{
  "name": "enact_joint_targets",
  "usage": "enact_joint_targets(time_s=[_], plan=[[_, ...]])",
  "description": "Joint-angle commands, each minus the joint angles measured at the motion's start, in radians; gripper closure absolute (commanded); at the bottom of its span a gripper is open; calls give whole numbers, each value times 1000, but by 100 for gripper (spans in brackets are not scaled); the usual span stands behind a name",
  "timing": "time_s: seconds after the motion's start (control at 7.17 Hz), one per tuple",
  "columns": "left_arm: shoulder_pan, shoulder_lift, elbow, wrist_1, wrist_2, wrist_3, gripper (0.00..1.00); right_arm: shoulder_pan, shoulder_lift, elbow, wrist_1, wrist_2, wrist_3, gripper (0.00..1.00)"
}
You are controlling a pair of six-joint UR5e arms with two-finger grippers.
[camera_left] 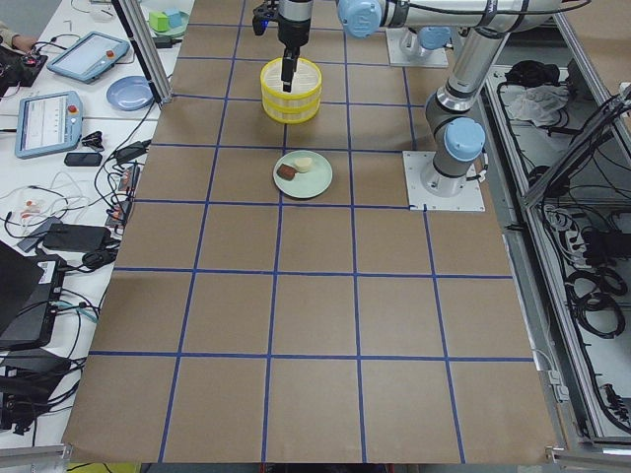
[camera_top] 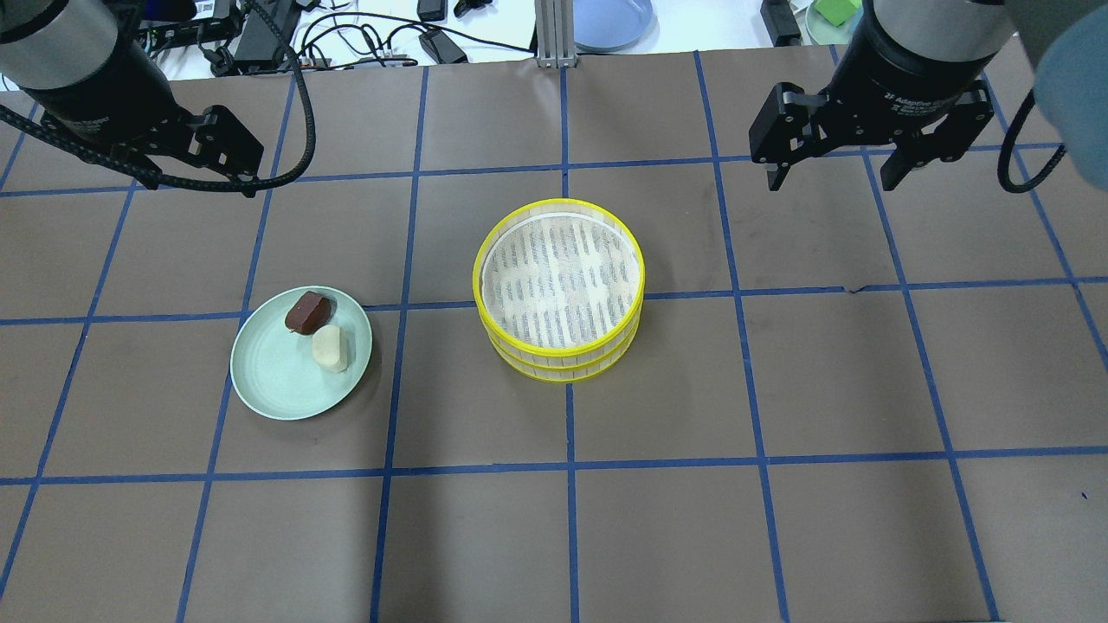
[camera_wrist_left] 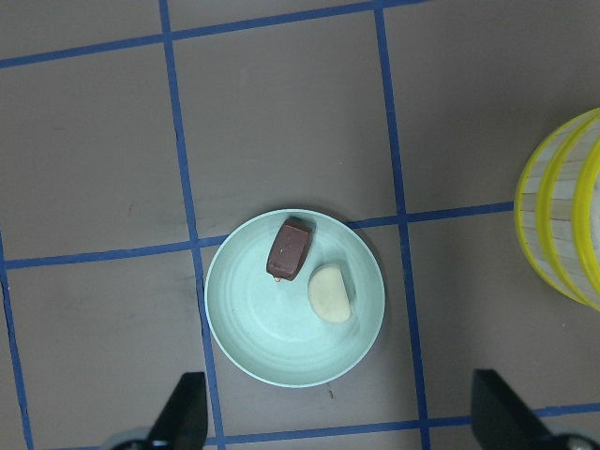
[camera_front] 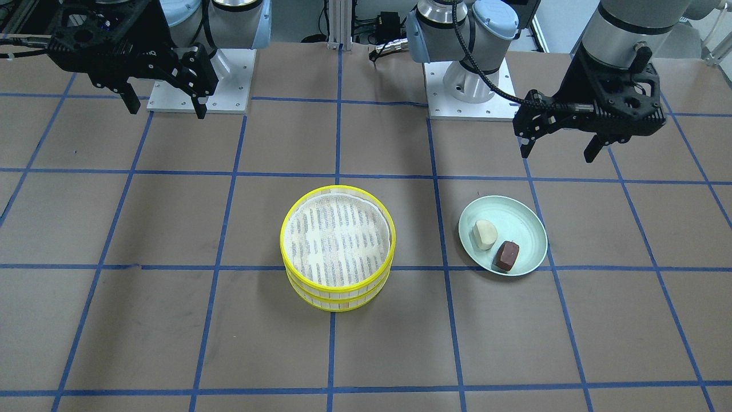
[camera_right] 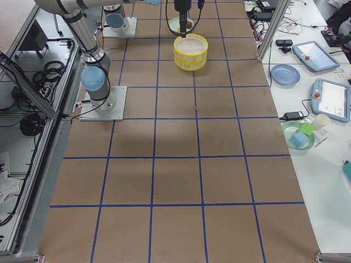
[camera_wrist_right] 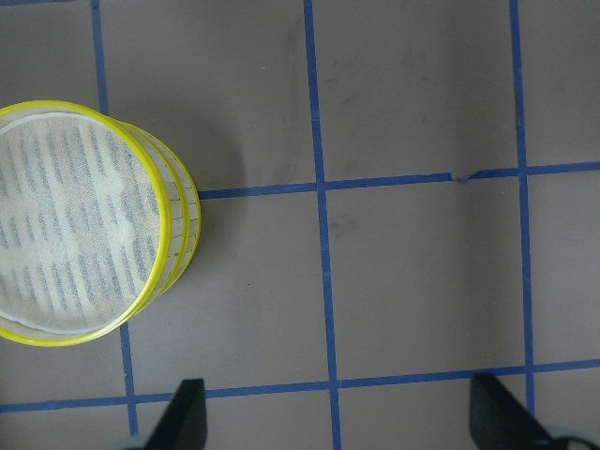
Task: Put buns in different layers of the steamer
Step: 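Move the right gripper to the steamer rim while left approaches the plate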
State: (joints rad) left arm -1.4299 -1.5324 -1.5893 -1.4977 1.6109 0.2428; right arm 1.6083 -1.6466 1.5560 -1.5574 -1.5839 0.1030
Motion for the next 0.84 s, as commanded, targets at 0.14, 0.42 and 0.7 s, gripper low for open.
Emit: enact_joint_targets(time_s=[0.14,0.42,0.7], plan=[[26,-69,-96,86,1,-16,0,120,216,15,-144,24,169,2],[28,-135,-110,99,0,-19,0,195,380,27,-261,27,205,11],[29,-224,-118,116,1,-19,0,208,445,103,-425,25,204,38]])
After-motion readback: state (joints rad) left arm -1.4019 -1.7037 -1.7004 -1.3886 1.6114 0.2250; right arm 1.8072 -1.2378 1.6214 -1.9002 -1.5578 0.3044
